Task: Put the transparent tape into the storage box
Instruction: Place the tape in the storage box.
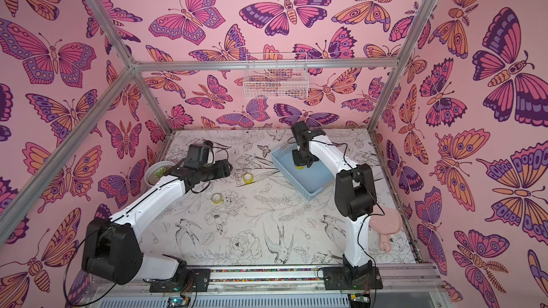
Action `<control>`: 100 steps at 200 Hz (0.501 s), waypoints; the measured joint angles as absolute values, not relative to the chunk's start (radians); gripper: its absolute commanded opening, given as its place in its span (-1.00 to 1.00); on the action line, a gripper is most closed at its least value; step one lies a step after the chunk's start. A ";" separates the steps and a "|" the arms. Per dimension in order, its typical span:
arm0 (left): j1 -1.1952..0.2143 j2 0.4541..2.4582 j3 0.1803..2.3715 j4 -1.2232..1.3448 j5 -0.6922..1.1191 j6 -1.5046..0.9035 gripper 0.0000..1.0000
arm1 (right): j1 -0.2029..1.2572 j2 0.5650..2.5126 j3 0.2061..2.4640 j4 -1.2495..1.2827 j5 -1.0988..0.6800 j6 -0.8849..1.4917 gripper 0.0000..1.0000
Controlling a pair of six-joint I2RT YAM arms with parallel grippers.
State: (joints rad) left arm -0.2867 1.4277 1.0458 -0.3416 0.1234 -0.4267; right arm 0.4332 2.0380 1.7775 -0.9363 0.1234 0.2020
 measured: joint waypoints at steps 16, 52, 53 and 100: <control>-0.296 1.439 1.054 -0.339 0.131 -0.427 0.44 | 0.416 2.049 1.775 -0.905 0.134 0.207 -1.00; -0.309 1.462 1.074 -0.337 0.137 -0.427 0.44 | 0.404 2.121 1.794 -0.837 0.163 0.209 -1.00; -0.309 1.463 1.075 -0.336 0.137 -0.427 0.44 | 0.403 2.125 1.795 -0.836 0.164 0.209 -1.00; -0.313 1.470 1.085 -0.336 0.138 -0.428 0.44 | 0.385 2.210 1.805 -0.783 0.194 0.209 -1.00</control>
State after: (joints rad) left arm -0.3130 1.4704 1.0847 -0.3359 0.1383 -0.4278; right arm 0.3855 2.2097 1.8050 -0.7830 0.1940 0.2092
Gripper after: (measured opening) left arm 0.720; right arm 0.134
